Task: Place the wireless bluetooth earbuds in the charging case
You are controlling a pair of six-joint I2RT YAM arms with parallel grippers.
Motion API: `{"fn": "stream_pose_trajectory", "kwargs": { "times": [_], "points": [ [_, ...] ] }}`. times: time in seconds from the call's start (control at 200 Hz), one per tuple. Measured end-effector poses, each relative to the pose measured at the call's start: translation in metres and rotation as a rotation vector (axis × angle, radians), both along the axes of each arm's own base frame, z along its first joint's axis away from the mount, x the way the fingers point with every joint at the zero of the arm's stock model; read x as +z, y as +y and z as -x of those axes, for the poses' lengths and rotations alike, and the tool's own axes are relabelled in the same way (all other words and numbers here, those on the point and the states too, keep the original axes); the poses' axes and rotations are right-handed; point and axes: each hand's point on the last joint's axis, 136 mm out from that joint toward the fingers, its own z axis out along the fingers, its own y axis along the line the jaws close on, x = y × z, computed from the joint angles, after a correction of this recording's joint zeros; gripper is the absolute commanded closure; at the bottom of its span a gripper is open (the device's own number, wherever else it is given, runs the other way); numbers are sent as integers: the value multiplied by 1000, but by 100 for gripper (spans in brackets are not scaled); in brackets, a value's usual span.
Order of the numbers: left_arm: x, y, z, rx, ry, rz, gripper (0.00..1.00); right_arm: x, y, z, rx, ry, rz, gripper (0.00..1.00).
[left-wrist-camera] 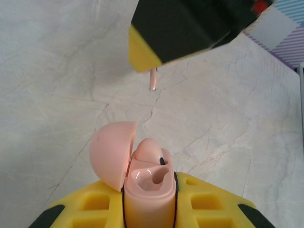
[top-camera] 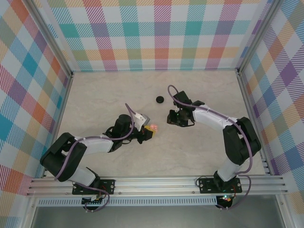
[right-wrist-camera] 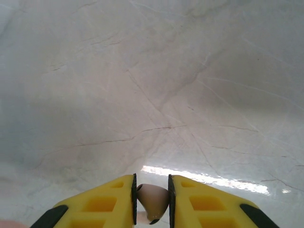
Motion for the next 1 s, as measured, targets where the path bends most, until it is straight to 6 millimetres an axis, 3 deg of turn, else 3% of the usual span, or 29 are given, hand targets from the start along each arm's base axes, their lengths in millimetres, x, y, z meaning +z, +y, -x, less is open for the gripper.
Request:
{"fn": "stream_pose_trajectory", "kwargs": {
  "times": [0.395, 0.805, 1.0],
  "points": [
    [-21, -10, -4, -40, 38, -22, 89, 24, 23, 5, 82, -84, -104, 75],
    [-9, -21, -9, -78, 20, 18, 89, 34, 43, 19, 163, -117, -127, 74],
    [-6, -22, -9, -84, 23, 32, 89, 57, 45, 20, 179, -180, -139, 74]
  ]
}}
